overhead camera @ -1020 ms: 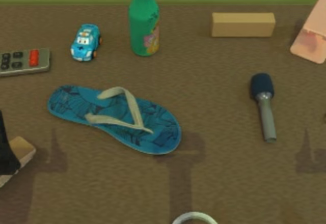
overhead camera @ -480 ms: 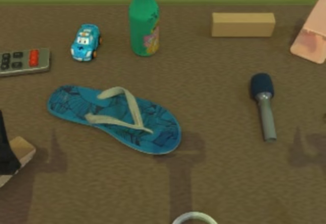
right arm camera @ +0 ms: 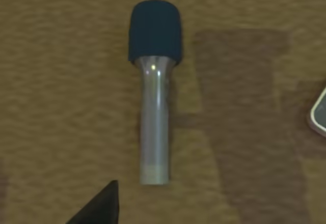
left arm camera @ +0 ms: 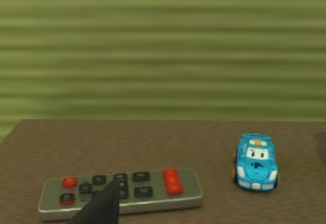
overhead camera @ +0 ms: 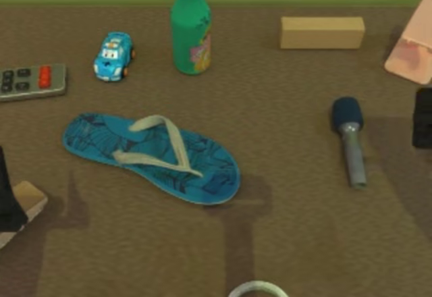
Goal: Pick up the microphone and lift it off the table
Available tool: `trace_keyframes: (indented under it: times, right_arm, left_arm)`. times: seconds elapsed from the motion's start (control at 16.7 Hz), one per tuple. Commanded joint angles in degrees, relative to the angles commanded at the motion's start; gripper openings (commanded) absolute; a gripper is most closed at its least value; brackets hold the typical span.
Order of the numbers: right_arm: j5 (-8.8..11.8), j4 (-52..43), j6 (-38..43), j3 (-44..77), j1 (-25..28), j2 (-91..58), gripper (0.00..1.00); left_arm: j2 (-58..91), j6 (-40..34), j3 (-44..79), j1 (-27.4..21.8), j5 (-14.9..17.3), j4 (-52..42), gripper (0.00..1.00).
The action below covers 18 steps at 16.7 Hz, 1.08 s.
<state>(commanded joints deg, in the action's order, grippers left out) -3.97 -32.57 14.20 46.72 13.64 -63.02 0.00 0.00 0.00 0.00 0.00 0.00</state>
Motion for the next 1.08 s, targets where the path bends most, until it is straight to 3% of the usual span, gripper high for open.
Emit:
trace_keyframes:
  times: [0.54, 1.08]
  right_arm:
    - [-2.49, -20.22, 9.55, 30.59, 8.54, -42.47, 1.00]
    - [-3.12, -24.35, 10.99, 34.94, 9.67, -48.90, 1.00]
  left_arm:
    - [0.00, 0.00, 0.00, 0.00, 0.00, 0.00, 1.00]
    - [0.00, 0.00, 0.00, 0.00, 0.00, 0.00, 1.00]
